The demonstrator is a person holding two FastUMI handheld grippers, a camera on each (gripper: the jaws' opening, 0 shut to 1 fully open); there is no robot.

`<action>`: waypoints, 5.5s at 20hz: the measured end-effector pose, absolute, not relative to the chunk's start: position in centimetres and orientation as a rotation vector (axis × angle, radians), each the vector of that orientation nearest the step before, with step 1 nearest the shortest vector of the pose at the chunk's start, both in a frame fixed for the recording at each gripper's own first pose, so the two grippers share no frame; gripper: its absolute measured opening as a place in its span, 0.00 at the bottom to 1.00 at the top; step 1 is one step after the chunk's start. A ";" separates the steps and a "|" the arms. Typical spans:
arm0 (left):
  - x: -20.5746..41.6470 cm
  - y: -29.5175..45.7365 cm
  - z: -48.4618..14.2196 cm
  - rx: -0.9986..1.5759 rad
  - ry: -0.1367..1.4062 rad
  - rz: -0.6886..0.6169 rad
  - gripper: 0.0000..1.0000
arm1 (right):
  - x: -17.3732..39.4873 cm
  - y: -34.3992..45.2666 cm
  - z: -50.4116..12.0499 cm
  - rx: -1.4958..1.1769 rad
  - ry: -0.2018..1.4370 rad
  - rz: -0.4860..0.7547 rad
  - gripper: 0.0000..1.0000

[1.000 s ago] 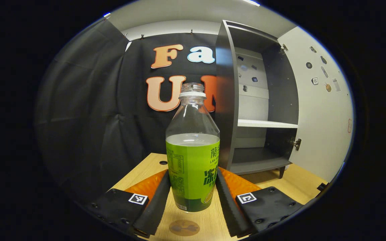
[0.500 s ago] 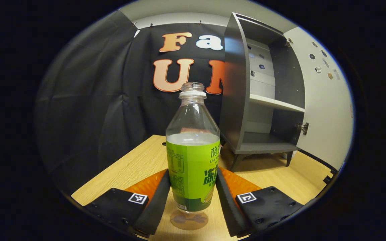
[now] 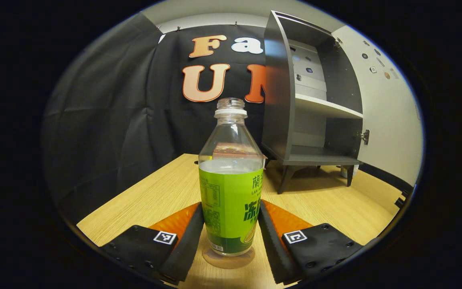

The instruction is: Open the cabinet door with the right hand, grasp the bottle in the cabinet with the left hand and place it on the coaster, then close the cabinet door with the right hand.

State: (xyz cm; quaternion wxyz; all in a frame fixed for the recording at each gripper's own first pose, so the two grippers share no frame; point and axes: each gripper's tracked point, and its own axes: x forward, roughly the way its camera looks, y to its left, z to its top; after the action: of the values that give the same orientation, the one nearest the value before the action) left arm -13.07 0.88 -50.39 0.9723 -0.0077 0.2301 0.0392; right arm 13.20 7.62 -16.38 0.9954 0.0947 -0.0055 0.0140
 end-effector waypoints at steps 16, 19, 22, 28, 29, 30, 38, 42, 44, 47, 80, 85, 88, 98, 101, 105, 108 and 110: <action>-14.4 1.2 -51.3 0.053 0.416 0.092 0.86 | 13.0 7.6 -16.6 0.221 -0.009 0.065 0.84; -14.2 1.5 -50.3 0.076 0.395 0.106 0.91 | 12.8 7.6 -16.5 0.222 -0.009 0.071 0.84; -14.0 1.3 -49.1 0.107 0.374 0.106 0.92 | 12.5 7.6 -16.4 0.229 -0.008 0.083 0.84; -14.0 1.0 -46.2 0.142 0.340 0.115 0.97 | 11.1 4.9 -15.5 0.237 -0.044 0.031 0.84; -14.0 1.0 -45.7 0.144 0.337 0.119 0.96 | 10.8 4.2 -15.4 0.238 -0.048 0.015 0.84; -14.1 1.1 -45.2 0.145 0.334 0.125 0.96 | 10.5 3.7 -15.4 0.248 -0.047 0.010 0.84; -14.1 0.7 -38.1 0.180 0.280 0.136 0.97 | 12.2 1.2 -16.8 0.273 0.026 -0.043 0.86; -13.3 -0.4 -34.4 0.174 0.267 0.110 0.96 | 14.1 0.8 -18.3 0.259 0.095 -0.046 0.86; -12.7 -0.6 -32.2 0.192 0.251 0.106 0.96 | 15.3 0.2 -18.7 0.267 0.115 -0.055 0.84; -11.8 -1.1 -30.0 0.207 0.237 0.090 0.96 | 16.0 0.7 -18.7 0.323 0.132 -0.022 0.83; -6.5 4.8 -26.1 0.227 0.225 0.044 0.99 | 25.0 28.9 -18.4 0.196 0.108 0.318 0.80; -5.8 7.7 -26.1 0.204 0.230 0.076 0.95 | 27.6 32.0 -19.3 0.194 0.137 0.341 0.81; -5.0 8.6 -25.8 0.188 0.223 0.079 0.97 | 29.2 33.7 -19.3 0.216 0.143 0.353 0.81; -1.9 7.6 -23.4 0.153 0.176 0.040 0.97 | 30.3 34.8 -19.6 0.191 0.176 0.301 0.81; -1.2 6.7 -22.8 0.120 0.172 0.036 0.97 | 30.6 35.1 -19.8 0.199 0.185 0.294 0.81; -0.3 4.9 -21.3 0.089 0.169 0.027 0.99 | 31.1 35.3 -20.0 0.194 0.189 0.275 0.81; 0.7 2.8 -19.2 0.077 0.158 0.022 0.99 | 31.3 35.3 -20.1 0.162 0.187 0.264 0.81; 1.2 1.1 -17.9 0.076 0.136 0.014 0.97 | 31.4 35.5 -19.8 0.106 0.146 0.290 0.82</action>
State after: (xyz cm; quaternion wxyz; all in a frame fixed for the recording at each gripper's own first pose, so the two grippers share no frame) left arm 1.23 1.05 -17.90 0.9969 0.0382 0.0679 0.0069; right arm 31.41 35.47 -19.84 0.9855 0.0529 0.0726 0.1442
